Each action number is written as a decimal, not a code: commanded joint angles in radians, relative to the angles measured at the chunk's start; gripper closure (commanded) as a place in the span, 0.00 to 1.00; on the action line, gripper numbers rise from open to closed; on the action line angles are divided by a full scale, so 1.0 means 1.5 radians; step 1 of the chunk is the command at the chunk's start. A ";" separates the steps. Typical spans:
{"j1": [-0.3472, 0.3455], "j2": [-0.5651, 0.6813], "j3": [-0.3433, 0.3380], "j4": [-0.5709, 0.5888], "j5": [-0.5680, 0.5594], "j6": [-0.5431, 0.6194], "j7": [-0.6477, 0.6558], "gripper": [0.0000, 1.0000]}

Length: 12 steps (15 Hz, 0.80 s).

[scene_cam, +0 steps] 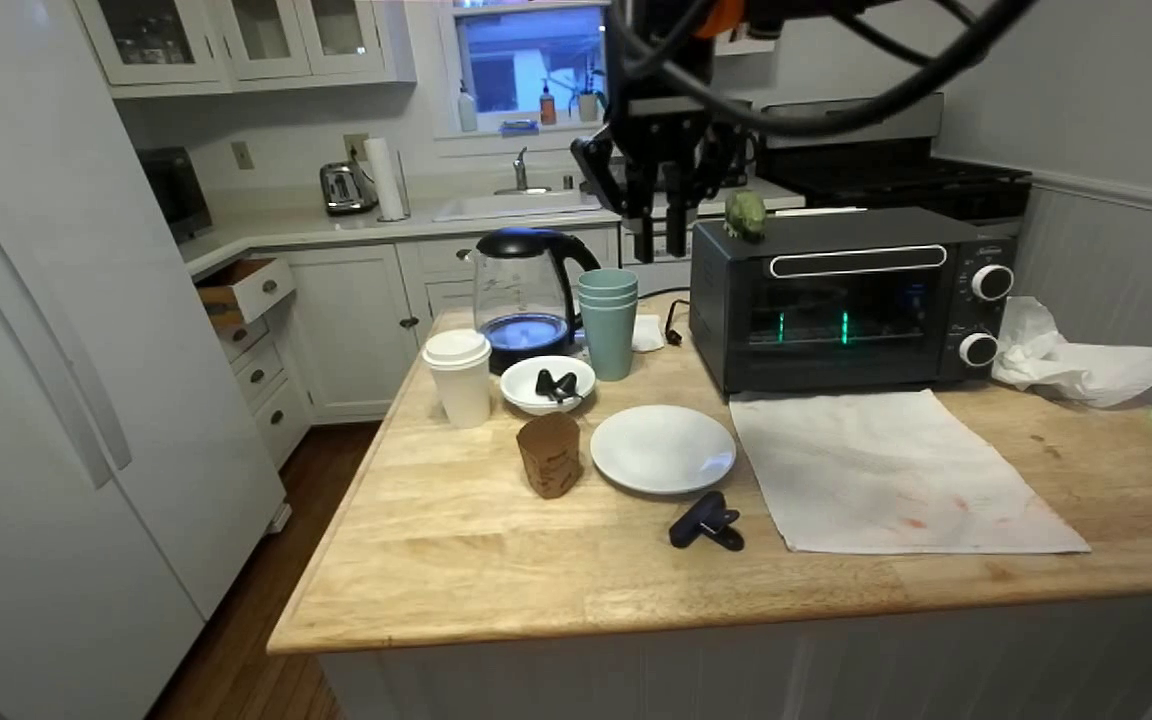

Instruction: Remove the brown object from the white plate and put it on the table

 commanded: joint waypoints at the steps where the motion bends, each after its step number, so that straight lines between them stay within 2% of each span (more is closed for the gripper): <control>1: -0.033 -0.103 0.016 -0.111 0.056 0.019 -0.117 0.39; 4: -0.047 -0.154 0.015 -0.162 0.091 0.027 -0.203 0.19; 7: -0.055 -0.211 0.014 -0.226 0.124 0.085 -0.266 0.00; 10: -0.057 -0.256 0.010 -0.284 0.168 0.158 -0.328 0.00; 11: -0.062 -0.205 0.019 -0.223 0.131 0.109 -0.286 0.00; 12: -0.062 -0.219 0.018 -0.239 0.142 0.125 -0.300 0.00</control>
